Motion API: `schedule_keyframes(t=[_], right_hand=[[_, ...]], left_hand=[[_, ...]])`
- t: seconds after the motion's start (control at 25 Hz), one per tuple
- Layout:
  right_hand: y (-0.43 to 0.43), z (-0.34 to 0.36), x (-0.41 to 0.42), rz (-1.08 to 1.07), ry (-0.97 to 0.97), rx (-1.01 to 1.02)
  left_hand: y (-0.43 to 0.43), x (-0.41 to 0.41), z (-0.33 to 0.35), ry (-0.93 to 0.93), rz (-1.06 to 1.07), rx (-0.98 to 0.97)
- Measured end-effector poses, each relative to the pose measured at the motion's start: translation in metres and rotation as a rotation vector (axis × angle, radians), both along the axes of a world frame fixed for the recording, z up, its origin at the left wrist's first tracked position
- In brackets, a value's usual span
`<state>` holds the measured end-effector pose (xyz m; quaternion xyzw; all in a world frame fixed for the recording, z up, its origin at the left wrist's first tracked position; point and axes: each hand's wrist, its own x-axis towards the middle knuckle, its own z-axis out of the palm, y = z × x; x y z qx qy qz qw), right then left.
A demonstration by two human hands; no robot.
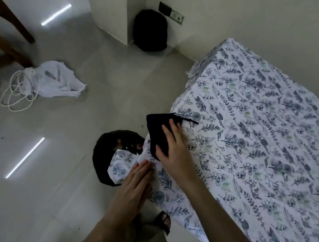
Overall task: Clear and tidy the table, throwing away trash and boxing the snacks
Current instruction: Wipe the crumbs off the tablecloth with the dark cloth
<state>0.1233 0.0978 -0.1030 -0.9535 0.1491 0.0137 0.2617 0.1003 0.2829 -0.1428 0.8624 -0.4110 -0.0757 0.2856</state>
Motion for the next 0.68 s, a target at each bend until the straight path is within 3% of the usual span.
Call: schedule_keyframes(t=[0.28,0.44,0.68], right_hand=[[-0.071,0.007,-0.058,0.007,0.018,-0.03],[-0.122,0.013,-0.117,-0.108,0.006,-0.022],[-0.123,0.025,-0.204,-0.232,0.061,-0.094]], left_hand=[[0.003,0.002,-0.004,0.039,-0.013,0.042],[0.008,0.004,-0.006,0.037,-0.044,0.054],[0.008,0.007,-0.007,0.011,-0.064,0.014]])
